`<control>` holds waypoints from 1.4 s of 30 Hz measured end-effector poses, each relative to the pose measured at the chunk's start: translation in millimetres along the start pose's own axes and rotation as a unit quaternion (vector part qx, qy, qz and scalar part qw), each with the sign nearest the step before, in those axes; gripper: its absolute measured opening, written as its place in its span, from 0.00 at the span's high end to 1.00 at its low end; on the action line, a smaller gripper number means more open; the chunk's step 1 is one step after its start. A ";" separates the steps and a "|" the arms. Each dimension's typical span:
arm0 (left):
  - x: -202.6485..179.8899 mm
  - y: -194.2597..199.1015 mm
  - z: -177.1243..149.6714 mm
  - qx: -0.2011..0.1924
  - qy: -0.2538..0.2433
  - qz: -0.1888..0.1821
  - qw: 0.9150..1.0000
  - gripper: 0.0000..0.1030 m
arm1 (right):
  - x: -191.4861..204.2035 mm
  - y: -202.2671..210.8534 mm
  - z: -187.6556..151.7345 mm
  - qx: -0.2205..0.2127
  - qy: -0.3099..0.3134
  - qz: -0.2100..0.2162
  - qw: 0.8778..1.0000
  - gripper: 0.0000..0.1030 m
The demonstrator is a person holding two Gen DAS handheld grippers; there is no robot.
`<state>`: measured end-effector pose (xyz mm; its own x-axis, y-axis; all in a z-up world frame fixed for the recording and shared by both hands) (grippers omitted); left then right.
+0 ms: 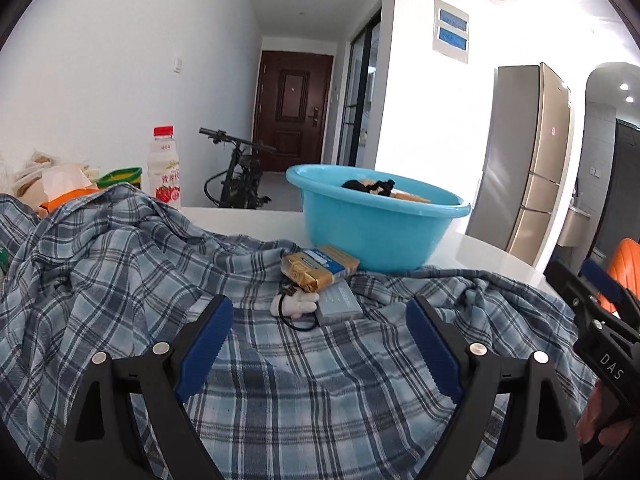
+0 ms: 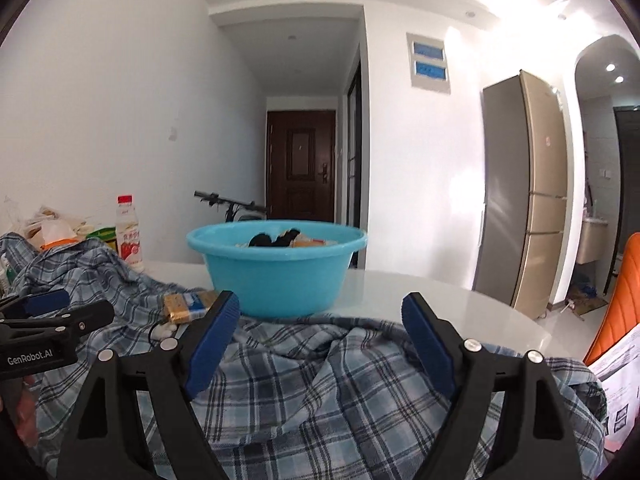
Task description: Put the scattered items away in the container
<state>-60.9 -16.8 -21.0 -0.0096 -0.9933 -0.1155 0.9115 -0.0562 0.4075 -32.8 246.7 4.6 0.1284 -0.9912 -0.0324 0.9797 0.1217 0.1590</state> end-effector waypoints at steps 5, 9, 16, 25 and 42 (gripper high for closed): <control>1.9 -5.4 -0.4 -0.017 0.003 0.012 1.000 0.04 | 13.2 3.6 -0.3 -0.037 0.015 0.012 0.999 0.04; 2.0 -5.8 -3.3 -0.035 -0.004 0.014 0.999 0.00 | 19.6 -6.9 -1.2 -0.011 0.028 0.021 0.999 0.03; -4.9 -7.9 -9.7 -0.042 -0.030 0.024 0.998 0.00 | 19.8 -25.2 -8.6 0.039 0.026 0.034 0.998 0.02; -8.2 -2.0 -10.7 -0.058 -0.037 0.042 0.997 0.00 | 13.8 -42.0 -15.4 0.093 0.012 0.031 0.995 0.00; -8.7 -2.0 -10.3 -0.061 -0.039 0.036 0.997 0.00 | 6.8 -23.6 -14.4 0.075 -0.004 -0.002 0.997 0.00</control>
Point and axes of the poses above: each gripper's, at about its wrist camera, not at the fingertips, and y roughly against the way its jaws point, x to its left, z to its top, the point moved 1 cm from there along -y, roughly the way its jaws point
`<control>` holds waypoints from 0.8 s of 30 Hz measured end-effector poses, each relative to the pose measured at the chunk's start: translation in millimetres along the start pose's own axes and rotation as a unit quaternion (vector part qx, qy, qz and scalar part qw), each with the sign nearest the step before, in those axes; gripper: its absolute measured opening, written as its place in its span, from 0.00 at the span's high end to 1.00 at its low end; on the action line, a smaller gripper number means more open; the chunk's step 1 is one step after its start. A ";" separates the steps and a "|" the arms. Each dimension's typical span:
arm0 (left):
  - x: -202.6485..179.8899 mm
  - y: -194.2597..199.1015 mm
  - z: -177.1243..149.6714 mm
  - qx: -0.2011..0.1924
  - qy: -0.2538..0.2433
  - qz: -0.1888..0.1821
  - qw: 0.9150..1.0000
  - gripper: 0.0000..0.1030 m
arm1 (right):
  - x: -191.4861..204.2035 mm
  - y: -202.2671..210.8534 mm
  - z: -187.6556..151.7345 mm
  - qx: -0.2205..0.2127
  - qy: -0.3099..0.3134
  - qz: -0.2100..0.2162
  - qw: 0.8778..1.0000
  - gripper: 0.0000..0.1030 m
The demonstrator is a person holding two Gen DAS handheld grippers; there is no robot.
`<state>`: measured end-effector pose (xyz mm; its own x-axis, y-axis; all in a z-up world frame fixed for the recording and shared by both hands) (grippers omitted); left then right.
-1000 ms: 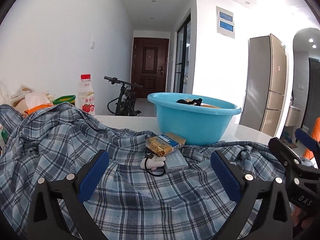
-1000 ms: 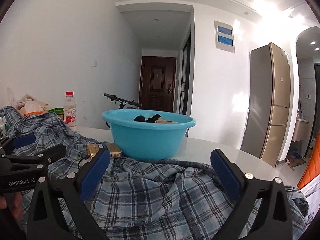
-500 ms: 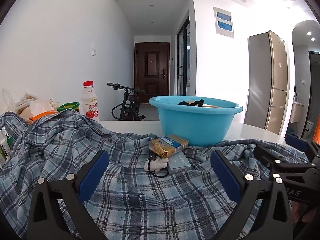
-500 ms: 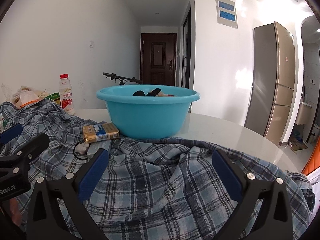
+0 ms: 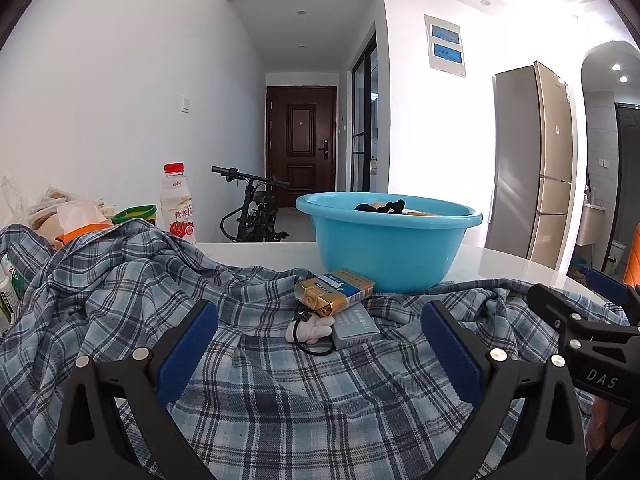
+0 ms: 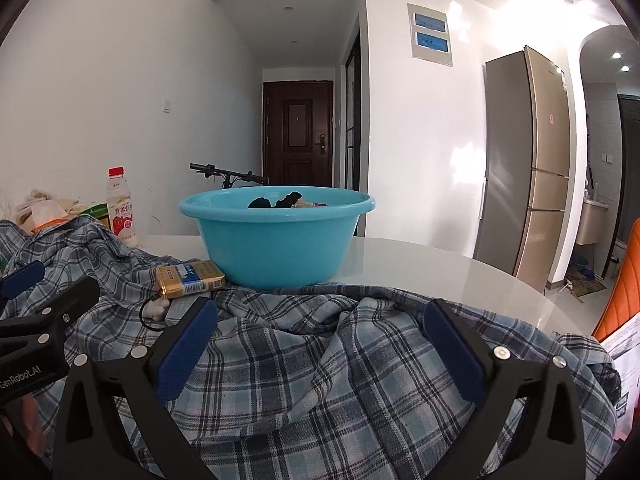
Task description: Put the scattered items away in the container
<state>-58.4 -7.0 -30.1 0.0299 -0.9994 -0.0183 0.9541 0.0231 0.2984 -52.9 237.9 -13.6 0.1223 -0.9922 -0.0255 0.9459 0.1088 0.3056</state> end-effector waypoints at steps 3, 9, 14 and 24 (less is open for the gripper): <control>-0.7 0.4 -0.5 -0.001 -0.001 -0.001 1.000 0.00 | -1.8 -0.4 -0.3 0.000 -0.006 0.000 1.000 0.00; -1.7 -0.2 -1.7 -0.001 -0.001 -0.003 1.000 0.00 | -1.6 -0.7 -0.1 -0.001 -0.007 0.000 1.000 0.00; -1.9 2.6 -1.5 -0.001 0.000 0.000 1.000 0.00 | -0.7 -0.5 0.1 -0.001 -0.008 0.000 1.000 0.00; -2.5 3.7 -1.4 -0.003 -0.001 -0.001 1.000 0.00 | -0.1 -0.6 0.2 -0.001 -0.008 0.000 1.000 0.00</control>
Point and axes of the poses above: each gripper's, at about its wrist camera, not at the fingertips, and y roughly against the way its jaws point, x to its left, z to its top, the point moved 1 cm from there along -y, roughly the way its jaws point
